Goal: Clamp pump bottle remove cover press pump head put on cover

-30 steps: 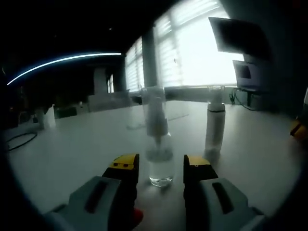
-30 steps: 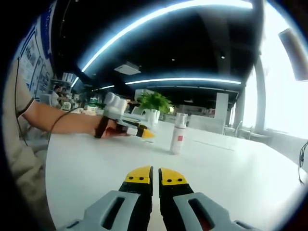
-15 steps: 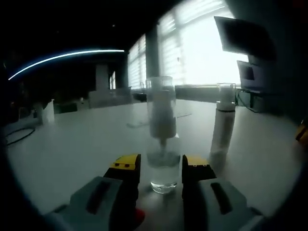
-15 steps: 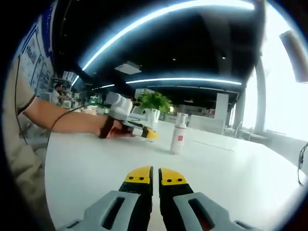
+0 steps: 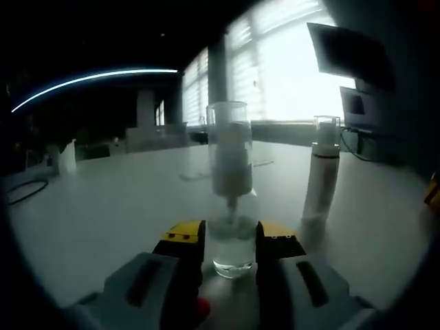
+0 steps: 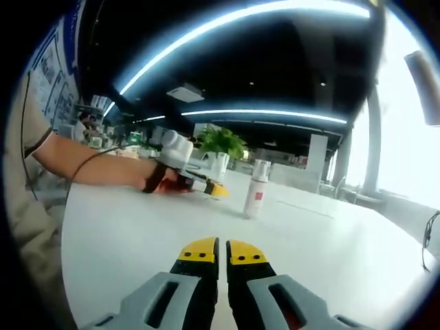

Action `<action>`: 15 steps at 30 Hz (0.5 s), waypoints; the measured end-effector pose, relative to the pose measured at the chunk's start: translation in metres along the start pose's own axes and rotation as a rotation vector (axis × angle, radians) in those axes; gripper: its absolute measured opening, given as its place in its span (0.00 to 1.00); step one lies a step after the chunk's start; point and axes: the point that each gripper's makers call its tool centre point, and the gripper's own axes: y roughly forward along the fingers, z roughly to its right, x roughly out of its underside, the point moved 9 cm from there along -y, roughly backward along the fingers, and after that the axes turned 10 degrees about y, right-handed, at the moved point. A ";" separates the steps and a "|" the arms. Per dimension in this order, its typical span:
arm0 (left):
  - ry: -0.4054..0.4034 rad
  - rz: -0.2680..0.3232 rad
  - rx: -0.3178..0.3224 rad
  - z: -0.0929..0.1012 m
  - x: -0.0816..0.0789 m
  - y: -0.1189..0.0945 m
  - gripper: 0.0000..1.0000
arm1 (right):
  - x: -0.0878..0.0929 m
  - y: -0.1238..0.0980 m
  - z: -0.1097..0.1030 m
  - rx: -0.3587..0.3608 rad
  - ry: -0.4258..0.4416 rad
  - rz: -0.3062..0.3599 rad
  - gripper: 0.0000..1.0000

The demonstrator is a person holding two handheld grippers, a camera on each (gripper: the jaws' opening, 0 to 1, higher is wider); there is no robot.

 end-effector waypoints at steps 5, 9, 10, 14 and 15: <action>-0.016 0.007 -0.011 -0.001 0.000 -0.001 0.16 | 0.000 0.000 0.000 0.001 -0.003 -0.001 0.00; -0.023 0.007 -0.013 -0.003 0.000 0.001 0.16 | 0.000 0.001 0.000 0.000 -0.005 -0.001 0.00; -0.025 0.007 -0.013 -0.004 0.000 0.001 0.16 | 0.000 0.001 0.000 -0.001 -0.006 -0.001 0.00; -0.024 0.009 -0.012 -0.004 0.000 0.001 0.16 | 0.000 0.001 0.000 0.000 -0.006 -0.001 0.00; -0.022 0.009 -0.011 -0.004 0.000 0.001 0.16 | 0.000 0.001 0.000 -0.001 -0.005 -0.001 0.00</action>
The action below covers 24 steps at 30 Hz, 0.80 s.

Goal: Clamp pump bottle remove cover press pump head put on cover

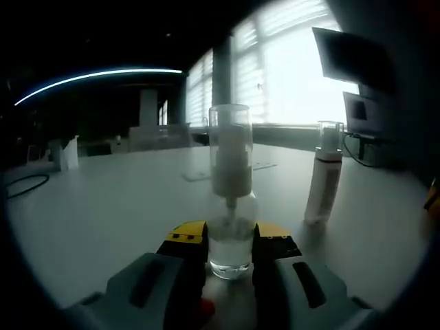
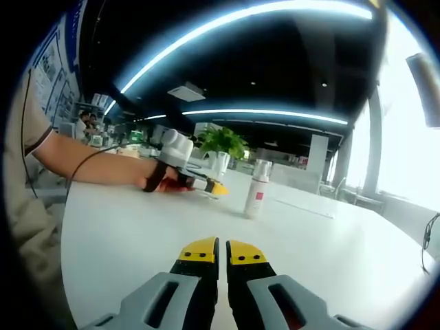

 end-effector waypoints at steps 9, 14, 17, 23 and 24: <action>-0.011 -0.008 0.004 0.001 -0.002 -0.002 0.16 | 0.000 0.000 -0.001 0.000 0.002 0.000 0.00; 0.010 -0.012 0.026 0.005 -0.006 -0.004 0.16 | -0.001 -0.001 -0.003 -0.001 0.006 0.000 0.00; 0.012 -0.003 0.028 0.003 -0.010 -0.009 0.16 | -0.001 -0.001 -0.003 -0.001 0.005 0.000 0.00; 0.019 0.010 0.022 0.001 -0.016 -0.019 0.16 | -0.001 -0.001 -0.004 -0.002 0.001 -0.002 0.00; 0.018 0.011 0.022 0.001 -0.017 -0.021 0.16 | -0.001 -0.001 -0.004 -0.002 0.001 -0.001 0.00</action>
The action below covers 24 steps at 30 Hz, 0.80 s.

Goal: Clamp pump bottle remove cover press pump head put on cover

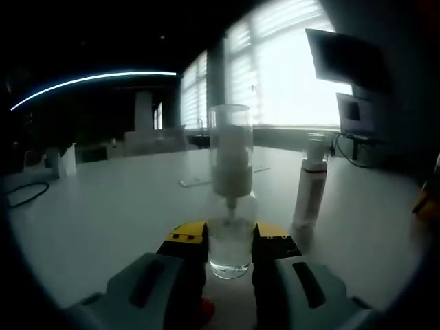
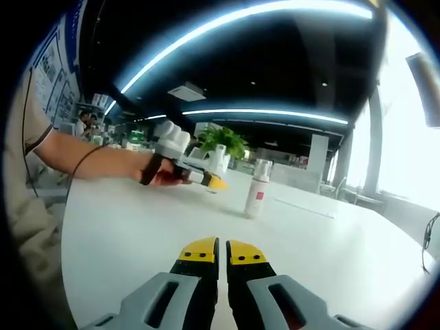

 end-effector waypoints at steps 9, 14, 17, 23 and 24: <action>-0.001 0.035 0.038 0.017 -0.011 -0.021 0.16 | 0.000 0.000 0.000 0.003 0.002 0.000 0.00; 0.001 0.055 0.067 0.027 -0.020 -0.035 0.16 | 0.001 0.000 0.003 0.015 -0.001 -0.004 0.00; 0.012 0.073 0.080 0.035 -0.025 -0.046 0.16 | 0.001 0.000 0.004 0.015 0.003 -0.003 0.00; 0.024 0.088 0.098 0.039 -0.030 -0.055 0.16 | 0.001 0.001 0.004 0.016 -0.004 -0.006 0.00; 0.025 0.087 0.099 0.041 -0.031 -0.058 0.16 | 0.001 0.001 0.005 0.016 -0.004 -0.006 0.00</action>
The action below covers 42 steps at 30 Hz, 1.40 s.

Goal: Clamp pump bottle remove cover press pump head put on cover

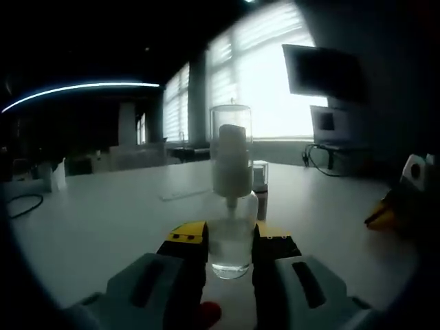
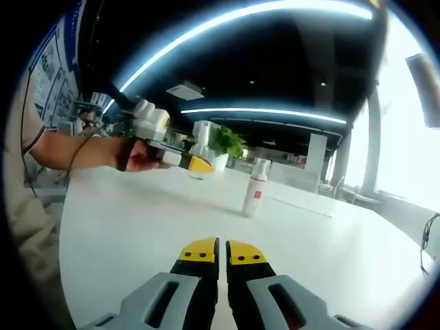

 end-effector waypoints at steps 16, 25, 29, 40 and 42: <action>0.023 0.019 0.089 0.037 -0.010 -0.031 0.16 | 0.000 0.000 0.001 0.001 0.019 -0.005 0.00; 0.012 0.008 0.125 0.052 0.004 -0.044 0.16 | 0.002 0.002 -0.004 -0.027 -0.018 -0.032 0.00; -0.006 -0.009 0.149 0.058 0.013 -0.046 0.16 | -0.001 0.002 0.000 0.005 -0.035 -0.004 0.00; 0.001 -0.007 0.201 0.071 0.020 -0.051 0.16 | -0.002 0.000 -0.005 -0.050 -0.008 0.007 0.00; 0.025 -0.016 0.206 0.073 0.023 -0.052 0.16 | -0.002 0.000 -0.006 -0.055 0.003 0.006 0.00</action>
